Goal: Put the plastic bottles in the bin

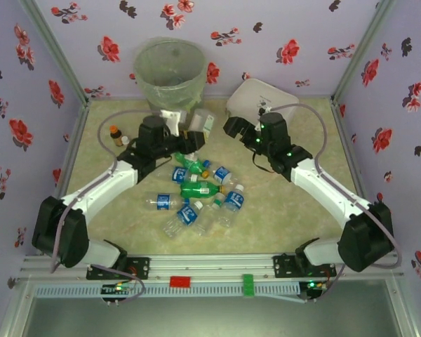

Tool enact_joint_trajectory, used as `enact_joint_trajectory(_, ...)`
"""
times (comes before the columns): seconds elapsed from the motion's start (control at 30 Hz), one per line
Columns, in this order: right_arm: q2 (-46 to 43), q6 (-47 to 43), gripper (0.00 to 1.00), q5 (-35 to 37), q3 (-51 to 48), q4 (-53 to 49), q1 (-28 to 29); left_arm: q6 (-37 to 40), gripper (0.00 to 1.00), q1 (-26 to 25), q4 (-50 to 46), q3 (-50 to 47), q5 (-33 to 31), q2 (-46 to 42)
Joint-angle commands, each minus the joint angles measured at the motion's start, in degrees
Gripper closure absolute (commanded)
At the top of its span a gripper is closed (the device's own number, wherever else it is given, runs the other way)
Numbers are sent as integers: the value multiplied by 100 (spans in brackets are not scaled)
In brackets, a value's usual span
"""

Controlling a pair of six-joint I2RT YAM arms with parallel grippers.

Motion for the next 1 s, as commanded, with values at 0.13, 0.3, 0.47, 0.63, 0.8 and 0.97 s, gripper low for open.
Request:
enact_joint_trajectory(0.13,-88,-423,0,605,-51,-908,-23,1200,58,765,-1174,2075,-457,364)
enact_joint_trajectory(0.3,-85,-347,0,572,-67,-1158,-14,1933,57,1128,-1765,3584,-519,1178)
enact_joint_trajectory(0.47,-155,-318,0,509,-171,-1213,3,2250,56,1408,-2451,5094,-545,2189)
enact_joint_trajectory(0.63,-316,-344,0,449,-346,-976,12,2217,56,1634,-3073,6289,-573,3100)
enact_joint_trajectory(0.8,-348,-387,0,432,-438,-839,12,2102,56,1719,-3458,7007,-559,3772)
enact_joint_trajectory(0.97,-321,-388,0,291,-471,-836,12,1955,52,1795,-3615,7380,-562,4213)
